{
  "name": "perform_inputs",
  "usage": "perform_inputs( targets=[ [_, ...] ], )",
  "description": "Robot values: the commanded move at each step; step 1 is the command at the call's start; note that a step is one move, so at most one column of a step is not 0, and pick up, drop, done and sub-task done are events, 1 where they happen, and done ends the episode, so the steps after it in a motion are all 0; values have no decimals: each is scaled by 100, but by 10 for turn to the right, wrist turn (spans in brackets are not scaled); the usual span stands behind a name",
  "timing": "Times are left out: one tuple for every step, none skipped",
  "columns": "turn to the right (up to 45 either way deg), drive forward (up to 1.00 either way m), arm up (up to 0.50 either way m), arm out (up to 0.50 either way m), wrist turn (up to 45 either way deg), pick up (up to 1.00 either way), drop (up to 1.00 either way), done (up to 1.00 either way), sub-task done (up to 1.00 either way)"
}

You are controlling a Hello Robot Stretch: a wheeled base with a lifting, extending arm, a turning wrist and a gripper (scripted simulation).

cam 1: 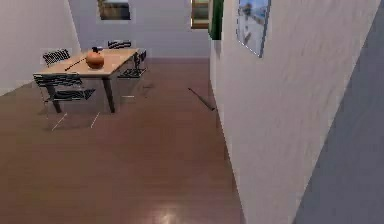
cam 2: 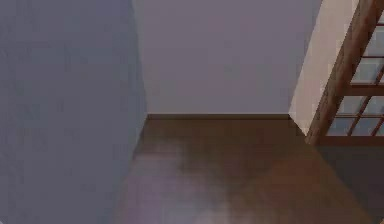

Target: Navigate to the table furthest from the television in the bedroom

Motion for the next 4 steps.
perform_inputs(
  targets=[
    [450,0,0,0,0,0,0,0,0],
    [450,0,0,0,0,0,0,0,0],
    [330,0,0,0,0,0,0,0,0],
    [0,100,0,0,0,0,0,0,0]
  ],
)
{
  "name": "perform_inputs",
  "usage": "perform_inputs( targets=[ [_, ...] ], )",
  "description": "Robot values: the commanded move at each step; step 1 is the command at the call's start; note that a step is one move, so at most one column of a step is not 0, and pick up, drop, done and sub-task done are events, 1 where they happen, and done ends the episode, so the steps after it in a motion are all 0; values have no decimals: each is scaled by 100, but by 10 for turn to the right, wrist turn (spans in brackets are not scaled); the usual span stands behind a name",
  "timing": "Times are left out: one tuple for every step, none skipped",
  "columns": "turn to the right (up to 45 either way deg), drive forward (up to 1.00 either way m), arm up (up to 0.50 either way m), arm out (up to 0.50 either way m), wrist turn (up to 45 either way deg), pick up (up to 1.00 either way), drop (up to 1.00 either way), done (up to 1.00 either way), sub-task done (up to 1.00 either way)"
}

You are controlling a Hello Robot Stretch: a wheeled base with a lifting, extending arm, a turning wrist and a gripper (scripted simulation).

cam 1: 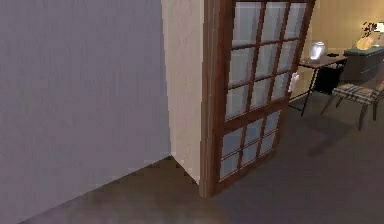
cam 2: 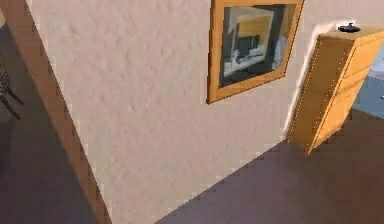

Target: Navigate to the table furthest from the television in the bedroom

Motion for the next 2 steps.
perform_inputs(
  targets=[
    [0,20,0,0,0,0,0,0,0],
    [60,0,0,0,0,0,0,0,0]
  ],
)
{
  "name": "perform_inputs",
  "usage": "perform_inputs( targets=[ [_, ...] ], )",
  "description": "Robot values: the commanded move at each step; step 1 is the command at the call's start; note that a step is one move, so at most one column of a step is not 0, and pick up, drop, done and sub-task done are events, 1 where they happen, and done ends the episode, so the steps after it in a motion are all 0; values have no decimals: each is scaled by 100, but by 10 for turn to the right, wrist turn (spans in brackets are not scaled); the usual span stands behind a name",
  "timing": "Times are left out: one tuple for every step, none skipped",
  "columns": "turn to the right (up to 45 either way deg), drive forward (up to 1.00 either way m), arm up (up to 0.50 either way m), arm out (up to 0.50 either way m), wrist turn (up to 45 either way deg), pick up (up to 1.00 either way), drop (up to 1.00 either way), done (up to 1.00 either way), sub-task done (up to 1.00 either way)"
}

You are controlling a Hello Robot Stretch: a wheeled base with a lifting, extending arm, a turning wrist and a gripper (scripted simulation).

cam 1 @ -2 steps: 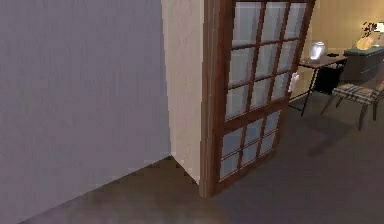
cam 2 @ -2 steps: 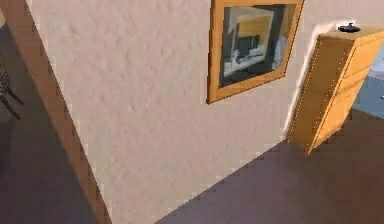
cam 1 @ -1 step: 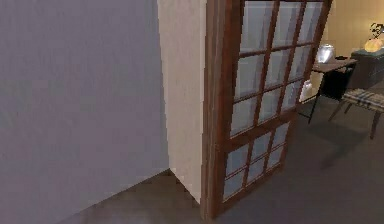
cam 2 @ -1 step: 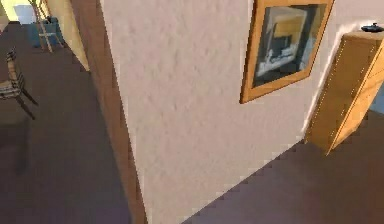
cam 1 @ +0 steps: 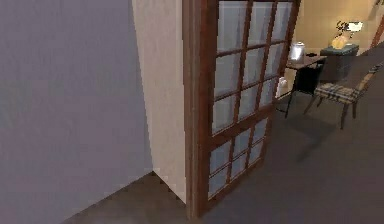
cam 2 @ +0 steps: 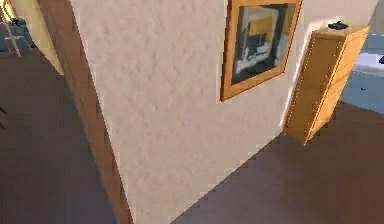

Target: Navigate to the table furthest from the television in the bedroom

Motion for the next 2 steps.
perform_inputs(
  targets=[
    [0,50,0,0,0,0,0,0,0],
    [450,0,0,0,0,0,0,0,0]
  ],
)
